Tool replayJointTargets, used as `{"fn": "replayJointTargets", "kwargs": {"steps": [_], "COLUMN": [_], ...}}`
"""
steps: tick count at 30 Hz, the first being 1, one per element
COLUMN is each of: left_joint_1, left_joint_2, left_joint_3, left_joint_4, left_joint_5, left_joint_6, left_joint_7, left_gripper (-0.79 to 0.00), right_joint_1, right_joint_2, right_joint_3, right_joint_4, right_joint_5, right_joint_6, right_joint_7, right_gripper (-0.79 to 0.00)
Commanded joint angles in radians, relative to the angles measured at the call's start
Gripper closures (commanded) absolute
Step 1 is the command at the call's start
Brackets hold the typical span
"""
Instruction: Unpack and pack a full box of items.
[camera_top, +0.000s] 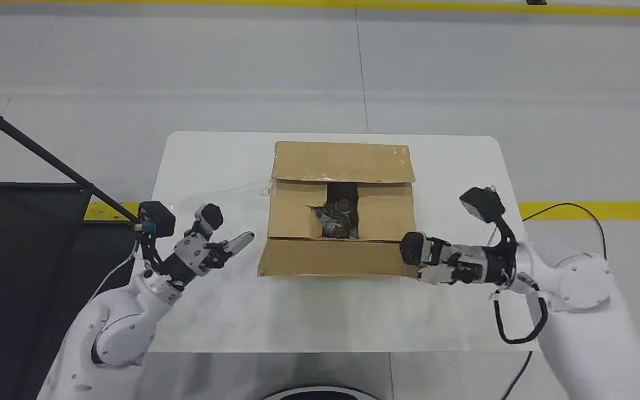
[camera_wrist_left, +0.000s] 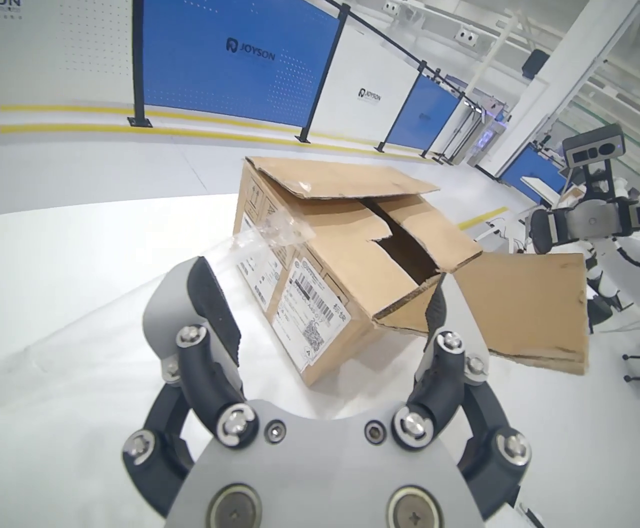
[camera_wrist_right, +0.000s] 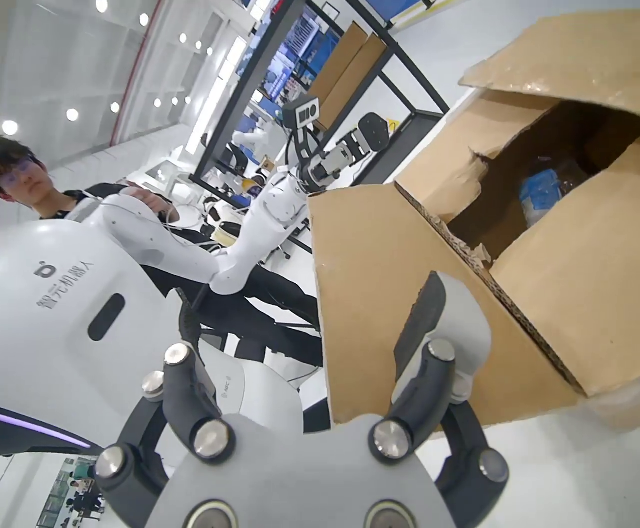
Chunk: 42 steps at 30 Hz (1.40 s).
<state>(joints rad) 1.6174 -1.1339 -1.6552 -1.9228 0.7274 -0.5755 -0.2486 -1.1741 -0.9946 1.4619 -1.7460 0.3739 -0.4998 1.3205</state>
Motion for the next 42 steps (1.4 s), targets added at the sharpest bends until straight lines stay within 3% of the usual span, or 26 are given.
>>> {"fn": "replayJointTargets", "kwargs": {"steps": [1, 6, 14, 17, 23, 37, 42], "left_joint_1": [0.004, 0.011, 0.002, -0.009, -0.018, -0.018, -0.017], "left_joint_2": [0.003, 0.007, 0.008, 0.009, 0.010, 0.010, 0.010], "left_joint_3": [0.002, 0.016, 0.061, 0.071, 0.082, 0.082, 0.095], "left_joint_4": [0.007, 0.029, 0.071, 0.088, 0.105, 0.105, 0.097], "left_joint_5": [0.021, 0.059, 0.119, 0.123, 0.122, 0.122, 0.128], "left_joint_6": [-0.039, -0.089, -0.084, -0.080, -0.075, -0.075, -0.061], "left_joint_7": [-0.009, -0.009, -0.017, -0.018, -0.011, -0.011, -0.005], "left_gripper": [-0.785, -0.785, -0.785, -0.785, -0.785, -0.785, -0.785], "right_joint_1": [-0.011, -0.022, 0.013, 0.029, 0.085, 0.097, 0.156], "right_joint_2": [0.012, 0.043, 0.072, 0.073, 0.067, 0.066, 0.052], "right_joint_3": [-0.012, -0.050, -0.104, -0.095, -0.101, -0.104, -0.163], "right_joint_4": [-0.009, -0.006, 0.027, 0.049, 0.067, 0.072, 0.108], "right_joint_5": [-0.024, -0.077, -0.050, 0.055, 0.199, 0.199, 0.244], "right_joint_6": [-0.012, -0.024, -0.020, -0.010, 0.122, 0.147, 0.270], "right_joint_7": [-0.012, -0.024, -0.020, -0.030, -0.085, -0.098, -0.176], "right_gripper": [-0.785, -0.785, -0.785, -0.785, -0.785, -0.785, -0.785]}}
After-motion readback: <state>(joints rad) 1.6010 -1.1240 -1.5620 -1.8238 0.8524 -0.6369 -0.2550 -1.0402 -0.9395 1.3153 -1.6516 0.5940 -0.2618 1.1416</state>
